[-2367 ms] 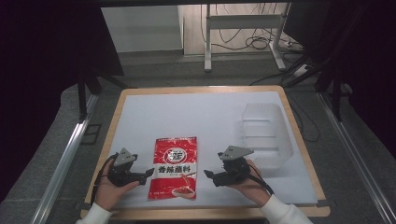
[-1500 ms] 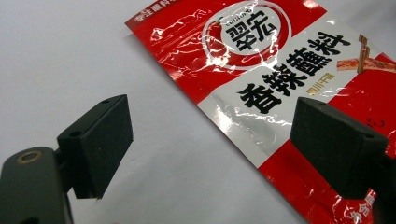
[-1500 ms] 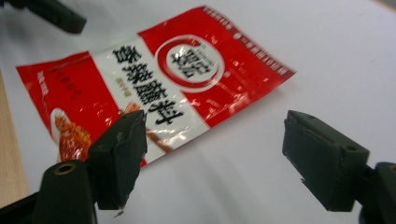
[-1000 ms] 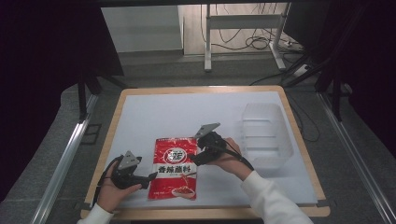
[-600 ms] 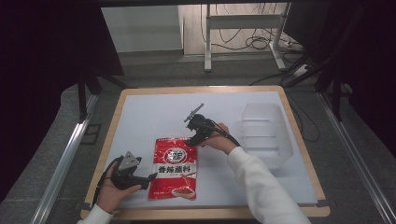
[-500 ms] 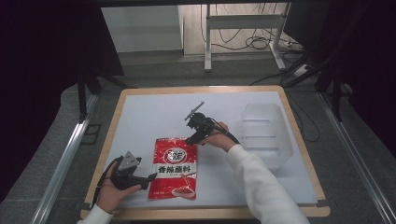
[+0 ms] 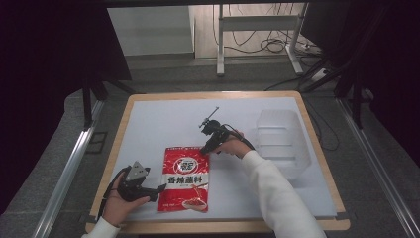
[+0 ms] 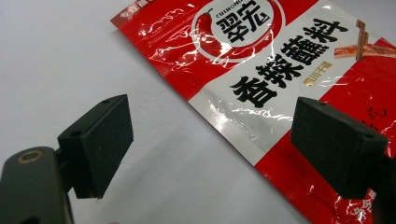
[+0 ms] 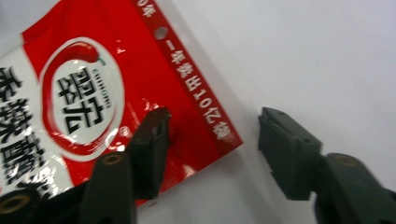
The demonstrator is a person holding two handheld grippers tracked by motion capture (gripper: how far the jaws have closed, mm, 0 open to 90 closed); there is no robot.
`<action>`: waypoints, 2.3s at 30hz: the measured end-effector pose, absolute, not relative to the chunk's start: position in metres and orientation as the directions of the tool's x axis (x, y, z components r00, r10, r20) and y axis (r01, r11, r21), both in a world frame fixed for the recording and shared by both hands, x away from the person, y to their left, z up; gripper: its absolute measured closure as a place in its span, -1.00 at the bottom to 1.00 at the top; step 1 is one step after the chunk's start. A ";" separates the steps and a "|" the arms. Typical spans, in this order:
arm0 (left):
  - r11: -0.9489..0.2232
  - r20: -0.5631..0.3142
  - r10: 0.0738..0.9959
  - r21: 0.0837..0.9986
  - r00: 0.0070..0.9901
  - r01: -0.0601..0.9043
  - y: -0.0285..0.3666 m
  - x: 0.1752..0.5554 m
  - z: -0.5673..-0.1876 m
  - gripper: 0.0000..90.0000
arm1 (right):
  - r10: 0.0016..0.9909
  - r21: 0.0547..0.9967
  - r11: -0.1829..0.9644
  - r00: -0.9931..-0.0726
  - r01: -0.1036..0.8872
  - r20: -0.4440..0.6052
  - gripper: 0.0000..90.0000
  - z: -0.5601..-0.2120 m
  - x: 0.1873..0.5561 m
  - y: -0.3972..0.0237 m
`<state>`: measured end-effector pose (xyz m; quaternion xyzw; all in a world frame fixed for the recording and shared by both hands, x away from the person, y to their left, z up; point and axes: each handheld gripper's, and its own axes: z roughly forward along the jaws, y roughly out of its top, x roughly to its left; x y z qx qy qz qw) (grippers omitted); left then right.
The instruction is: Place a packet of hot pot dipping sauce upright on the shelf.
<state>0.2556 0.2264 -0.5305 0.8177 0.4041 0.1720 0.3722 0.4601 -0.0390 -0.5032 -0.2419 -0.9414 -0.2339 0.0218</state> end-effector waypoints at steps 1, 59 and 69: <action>-0.396 -0.020 0.789 0.748 0.614 0.533 0.227 0.256 -0.531 -0.71 | 0.435 0.430 0.778 -0.887 0.458 0.157 0.13 -0.503 0.459 -0.039; -0.344 -0.083 0.723 0.817 0.685 0.462 0.221 0.340 -0.529 0.27 | 0.242 0.592 0.785 -0.970 0.181 -0.024 0.96 -0.465 0.384 -0.057; -0.420 -0.076 0.632 0.803 0.771 0.423 0.220 0.325 -0.540 0.13 | 0.236 0.590 0.787 -0.971 0.178 -0.022 0.93 -0.468 0.382 -0.055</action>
